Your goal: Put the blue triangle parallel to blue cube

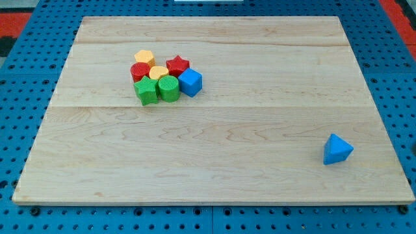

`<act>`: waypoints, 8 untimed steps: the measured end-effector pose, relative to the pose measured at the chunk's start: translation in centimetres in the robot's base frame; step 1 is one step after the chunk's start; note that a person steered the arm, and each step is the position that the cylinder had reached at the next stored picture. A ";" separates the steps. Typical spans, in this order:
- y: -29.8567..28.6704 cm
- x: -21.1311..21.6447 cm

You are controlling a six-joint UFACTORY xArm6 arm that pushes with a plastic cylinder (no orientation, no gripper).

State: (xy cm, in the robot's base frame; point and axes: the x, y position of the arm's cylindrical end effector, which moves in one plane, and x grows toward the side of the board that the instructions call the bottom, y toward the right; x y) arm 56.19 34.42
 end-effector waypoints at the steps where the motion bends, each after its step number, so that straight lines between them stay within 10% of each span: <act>1: -2.2 1.2; 8: -26.8 -11.8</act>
State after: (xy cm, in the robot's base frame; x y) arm 44.35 7.65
